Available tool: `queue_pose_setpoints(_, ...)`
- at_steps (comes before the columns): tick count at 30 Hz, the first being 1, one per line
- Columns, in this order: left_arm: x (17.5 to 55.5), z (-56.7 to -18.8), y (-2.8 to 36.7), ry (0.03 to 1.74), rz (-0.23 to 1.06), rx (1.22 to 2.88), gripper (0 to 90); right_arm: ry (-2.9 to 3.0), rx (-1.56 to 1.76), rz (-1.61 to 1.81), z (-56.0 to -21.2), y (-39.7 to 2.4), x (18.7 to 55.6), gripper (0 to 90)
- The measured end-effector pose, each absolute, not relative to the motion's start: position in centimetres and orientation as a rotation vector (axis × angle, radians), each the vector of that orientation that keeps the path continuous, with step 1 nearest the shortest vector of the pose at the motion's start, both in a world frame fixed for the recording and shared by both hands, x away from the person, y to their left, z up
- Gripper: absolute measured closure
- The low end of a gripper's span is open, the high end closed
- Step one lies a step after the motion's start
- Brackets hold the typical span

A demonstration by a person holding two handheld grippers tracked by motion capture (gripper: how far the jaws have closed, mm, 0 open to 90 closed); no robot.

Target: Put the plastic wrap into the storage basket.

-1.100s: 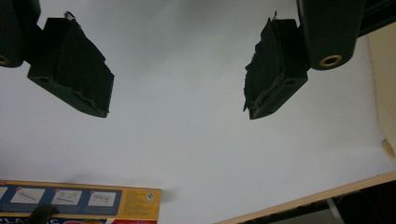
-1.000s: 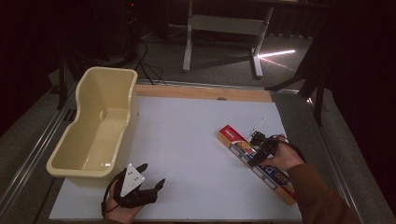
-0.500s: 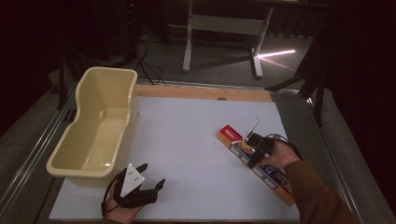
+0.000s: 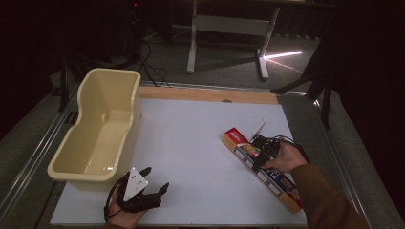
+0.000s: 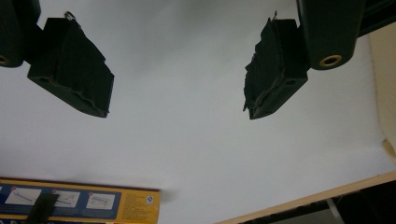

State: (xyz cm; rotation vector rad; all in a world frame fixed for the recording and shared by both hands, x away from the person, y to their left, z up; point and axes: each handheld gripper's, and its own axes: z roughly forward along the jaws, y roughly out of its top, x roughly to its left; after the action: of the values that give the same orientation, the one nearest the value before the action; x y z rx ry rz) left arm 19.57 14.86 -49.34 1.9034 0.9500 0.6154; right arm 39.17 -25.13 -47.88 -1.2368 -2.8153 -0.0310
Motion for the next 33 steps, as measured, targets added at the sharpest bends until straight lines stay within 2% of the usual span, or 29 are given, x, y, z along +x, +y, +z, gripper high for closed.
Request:
queue_pose_setpoints(12, 19.6, -49.3, 14.8, 0.946, 0.615, 1.906, 23.6, -2.686, -1.327, -0.231, -46.3, -25.1, 38.8, 41.2)
queue_pose_setpoints(33, 19.5, -49.3, 14.8, 0.941, 0.614, 1.904, 23.5, -2.503, -1.311, -0.567, -43.2, -22.1, 37.9, 41.2)
